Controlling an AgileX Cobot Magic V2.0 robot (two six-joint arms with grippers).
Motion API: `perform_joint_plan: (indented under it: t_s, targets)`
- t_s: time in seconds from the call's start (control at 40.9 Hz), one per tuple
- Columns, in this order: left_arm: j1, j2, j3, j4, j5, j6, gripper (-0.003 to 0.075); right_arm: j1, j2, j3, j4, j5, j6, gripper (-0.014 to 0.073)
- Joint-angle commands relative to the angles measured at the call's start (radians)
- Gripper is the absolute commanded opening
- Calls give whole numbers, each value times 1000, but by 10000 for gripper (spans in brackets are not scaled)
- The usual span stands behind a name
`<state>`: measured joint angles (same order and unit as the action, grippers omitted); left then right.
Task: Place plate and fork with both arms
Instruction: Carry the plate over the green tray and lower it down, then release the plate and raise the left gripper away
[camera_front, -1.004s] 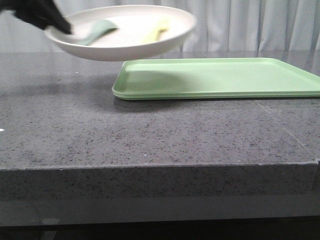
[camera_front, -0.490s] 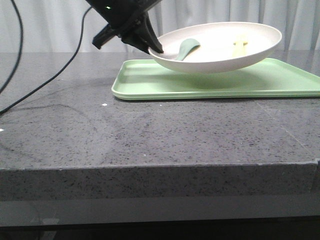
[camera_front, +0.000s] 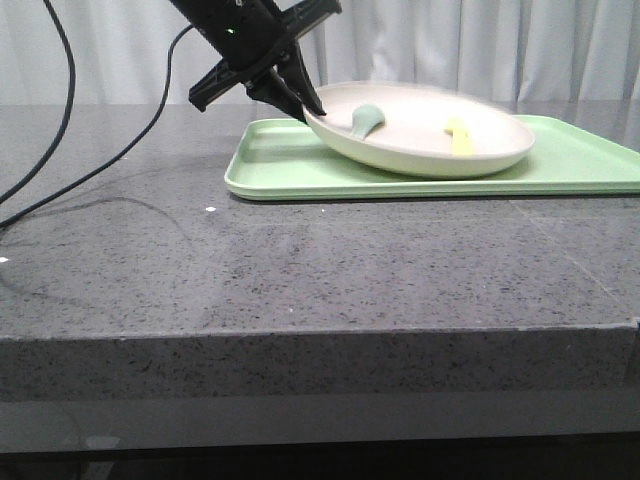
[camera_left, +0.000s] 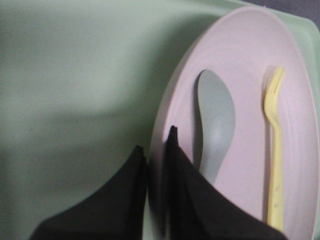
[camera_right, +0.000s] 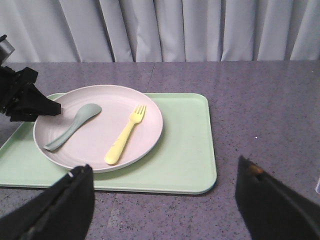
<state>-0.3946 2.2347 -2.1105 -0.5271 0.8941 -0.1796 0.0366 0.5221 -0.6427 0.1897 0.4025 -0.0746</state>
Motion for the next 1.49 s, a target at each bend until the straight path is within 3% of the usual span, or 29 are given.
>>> perform_joint_plan:
  t_s: [0.0, 0.294, 0.49, 0.539, 0.685, 0.832, 0.979, 1.224, 1.346, 1.469]
  targets:
    - [-18, -72, -36, -1, -60, -34, 109, 2, 8, -35, 3, -77, -10, 601]
    - [-5, -78, -36, 4, 11, -27, 117, 2, 8, -35, 3, -78, -10, 601]
    - [19, -136, -63, 12, 33, 32, 267, 2, 8, -35, 3, -78, -10, 601]
    - [24, -158, -75, 13, 38, 72, 270, 2, 8, -35, 3, -78, -10, 601]
    - [29, -217, -85, 134, 86, 130, 190, 2, 8, -35, 3, -78, -10, 601]
    - [29, -246, -85, 334, 236, 130, -18, 2, 8, -35, 3, -70, -10, 601]
    - [29, -265, -85, 430, 379, 130, -18, 2, 8, -35, 3, -64, -10, 601]
    - [42, -430, 127, 553, 378, 128, -18, 2, 8, -35, 3, -46, -10, 601]
    - [89, -558, 300, 573, 304, 124, -18, 2, 8, -35, 3, -48, -10, 601]
    - [155, -709, 508, 572, 147, 95, -18, 2, 8, -35, 3, -48, -10, 601]
